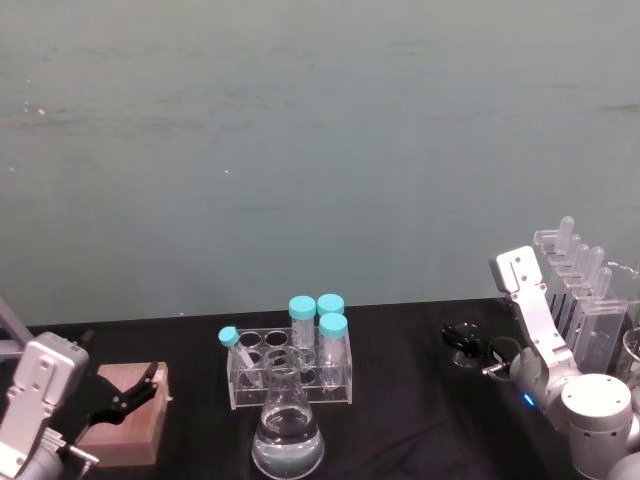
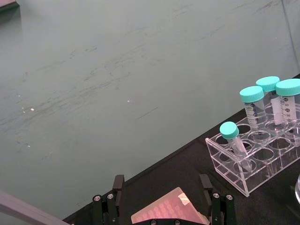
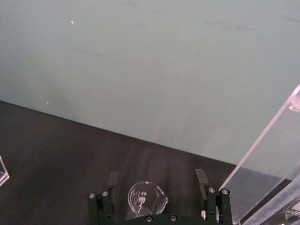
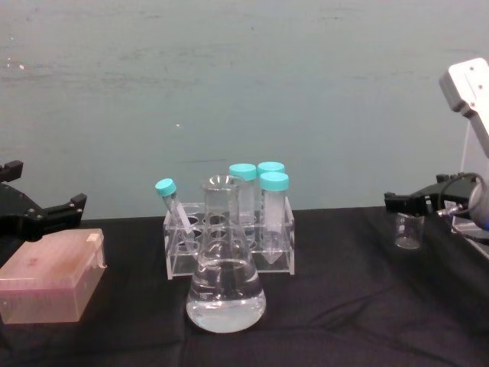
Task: Place the experimental apparatus aside using one hand.
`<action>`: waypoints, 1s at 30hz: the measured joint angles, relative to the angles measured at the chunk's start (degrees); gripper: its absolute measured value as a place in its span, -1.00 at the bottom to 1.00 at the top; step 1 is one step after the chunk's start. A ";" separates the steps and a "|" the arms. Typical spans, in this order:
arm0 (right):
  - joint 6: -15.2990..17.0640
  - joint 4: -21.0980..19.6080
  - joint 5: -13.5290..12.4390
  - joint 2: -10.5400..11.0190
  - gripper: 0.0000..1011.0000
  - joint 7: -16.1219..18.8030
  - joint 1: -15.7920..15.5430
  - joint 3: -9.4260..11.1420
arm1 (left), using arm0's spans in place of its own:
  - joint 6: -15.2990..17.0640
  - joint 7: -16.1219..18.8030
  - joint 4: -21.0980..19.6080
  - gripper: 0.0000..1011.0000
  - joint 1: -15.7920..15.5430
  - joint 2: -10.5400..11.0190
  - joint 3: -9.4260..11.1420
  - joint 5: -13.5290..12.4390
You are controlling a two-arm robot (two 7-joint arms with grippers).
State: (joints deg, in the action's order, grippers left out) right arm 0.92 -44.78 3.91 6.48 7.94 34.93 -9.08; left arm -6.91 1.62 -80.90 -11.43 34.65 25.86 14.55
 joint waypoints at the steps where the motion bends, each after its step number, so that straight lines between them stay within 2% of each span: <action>1: -0.27 -0.74 0.08 0.08 0.98 -0.03 -0.39 0.01 | 0.00 0.00 0.00 0.98 0.00 0.00 0.00 0.00; 7: -1.19 -4.34 0.23 0.59 0.98 0.56 -2.06 -0.14 | 0.00 0.00 0.00 0.98 0.00 0.00 0.00 0.00; 11: -1.91 -7.73 -0.09 1.22 0.98 2.42 -3.67 -0.41 | 0.00 0.00 0.00 0.98 0.00 0.00 0.00 0.00; 14: -2.27 -11.20 -1.15 2.11 0.98 4.96 -5.30 -0.69 | 0.00 0.00 0.00 0.98 0.00 0.00 0.00 0.00; 16: -2.28 -11.86 -1.42 2.32 0.98 5.44 -5.60 -0.71 | 0.00 0.00 0.00 0.98 0.00 0.00 0.00 0.00; 21: -2.38 -16.63 -3.96 4.04 0.98 8.78 -8.07 -0.82 | 0.00 0.00 0.00 0.98 0.00 0.00 0.00 0.00; 30: -2.82 -21.71 -7.26 6.46 0.98 12.19 -10.86 -1.03 | 0.00 0.00 0.00 0.98 0.00 0.00 0.00 0.00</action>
State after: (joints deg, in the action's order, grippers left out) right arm -1.89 -66.49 -3.34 12.95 20.14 24.07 -10.11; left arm -6.91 1.62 -80.90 -11.43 34.65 25.86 14.55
